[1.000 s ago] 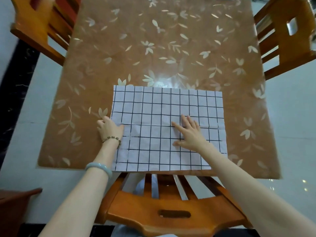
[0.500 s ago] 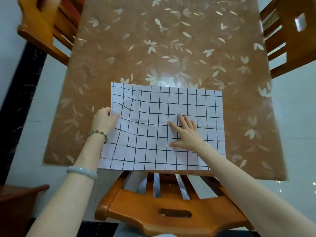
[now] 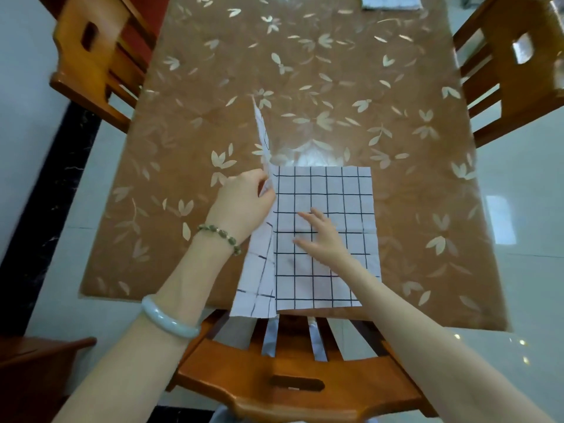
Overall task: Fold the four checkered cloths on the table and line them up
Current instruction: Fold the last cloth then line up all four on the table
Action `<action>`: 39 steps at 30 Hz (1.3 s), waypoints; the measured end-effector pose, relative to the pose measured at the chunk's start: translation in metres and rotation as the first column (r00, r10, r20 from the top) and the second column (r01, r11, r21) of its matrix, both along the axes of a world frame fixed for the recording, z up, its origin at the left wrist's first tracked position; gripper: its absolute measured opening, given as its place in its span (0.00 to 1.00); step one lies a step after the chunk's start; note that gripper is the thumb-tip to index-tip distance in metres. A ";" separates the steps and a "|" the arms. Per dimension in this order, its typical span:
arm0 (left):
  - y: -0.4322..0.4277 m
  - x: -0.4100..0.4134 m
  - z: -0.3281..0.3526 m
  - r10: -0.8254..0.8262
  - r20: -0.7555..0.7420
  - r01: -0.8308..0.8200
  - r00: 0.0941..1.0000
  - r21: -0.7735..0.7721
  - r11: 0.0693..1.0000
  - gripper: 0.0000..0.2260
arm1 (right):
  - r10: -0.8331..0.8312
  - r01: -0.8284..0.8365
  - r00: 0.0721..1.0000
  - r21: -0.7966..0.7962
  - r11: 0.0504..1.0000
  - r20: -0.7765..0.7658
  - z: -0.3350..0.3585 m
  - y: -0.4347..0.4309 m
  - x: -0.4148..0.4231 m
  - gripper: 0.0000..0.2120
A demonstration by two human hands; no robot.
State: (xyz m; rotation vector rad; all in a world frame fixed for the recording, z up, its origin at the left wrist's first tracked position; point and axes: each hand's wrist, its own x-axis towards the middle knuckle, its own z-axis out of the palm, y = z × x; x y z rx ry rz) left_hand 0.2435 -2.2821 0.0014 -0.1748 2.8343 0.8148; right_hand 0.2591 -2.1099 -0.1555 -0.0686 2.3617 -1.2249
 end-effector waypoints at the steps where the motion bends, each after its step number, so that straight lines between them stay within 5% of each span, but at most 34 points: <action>1: 0.012 0.000 0.000 -0.012 -0.005 0.012 1.000 0.005 1.000 0.13 | -0.107 0.110 0.994 -0.100 0.989 0.035 0.009 0.006 -0.001 0.26; 5: 0.059 -0.004 -0.016 -0.073 -0.016 0.073 0.997 -0.007 0.997 0.16 | -0.346 0.446 0.888 -0.384 0.809 0.302 0.045 0.044 -0.010 0.11; 8: 0.091 -0.006 -0.037 -0.083 0.034 0.084 0.996 -0.024 0.996 0.14 | -0.385 0.585 0.802 -0.473 0.659 0.456 0.065 0.069 -0.016 0.12; 12: 0.128 -0.005 -0.063 -0.110 0.114 0.109 0.987 0.014 0.994 0.08 | -0.332 0.609 0.771 -0.474 0.636 0.544 0.071 0.091 -0.019 0.21; 15: 0.142 0.003 -0.076 -0.174 0.213 0.132 0.961 0.197 0.971 0.12 | -0.312 0.603 0.757 -0.427 0.674 0.575 0.063 0.100 -0.021 0.17; 19: 0.122 0.015 -0.093 -0.136 0.188 0.082 0.973 0.268 0.960 0.17 | -0.408 0.620 0.737 -0.296 0.727 0.539 0.042 0.104 -0.021 0.10; 23: 0.069 0.022 -0.122 0.066 0.142 -0.090 0.988 0.170 0.981 0.13 | -0.512 0.600 0.749 -0.102 0.794 0.421 0.013 0.105 -0.020 0.19; 27: 0.027 0.027 -0.145 0.313 0.207 -0.336 0.927 0.089 0.938 0.17 | -0.582 0.593 0.753 0.065 0.802 0.307 -0.008 0.113 -0.020 0.16; 35: 0.025 0.014 -0.158 0.431 0.281 -0.485 0.858 0.162 0.859 0.19 | -0.534 0.516 0.840 0.165 0.841 0.094 0.000 0.117 -0.018 0.04; 39: 0.031 0.008 -0.160 0.431 0.318 -0.488 0.844 0.123 0.864 0.18 | -0.513 0.497 0.857 0.177 0.849 0.053 -0.004 0.118 -0.016 0.06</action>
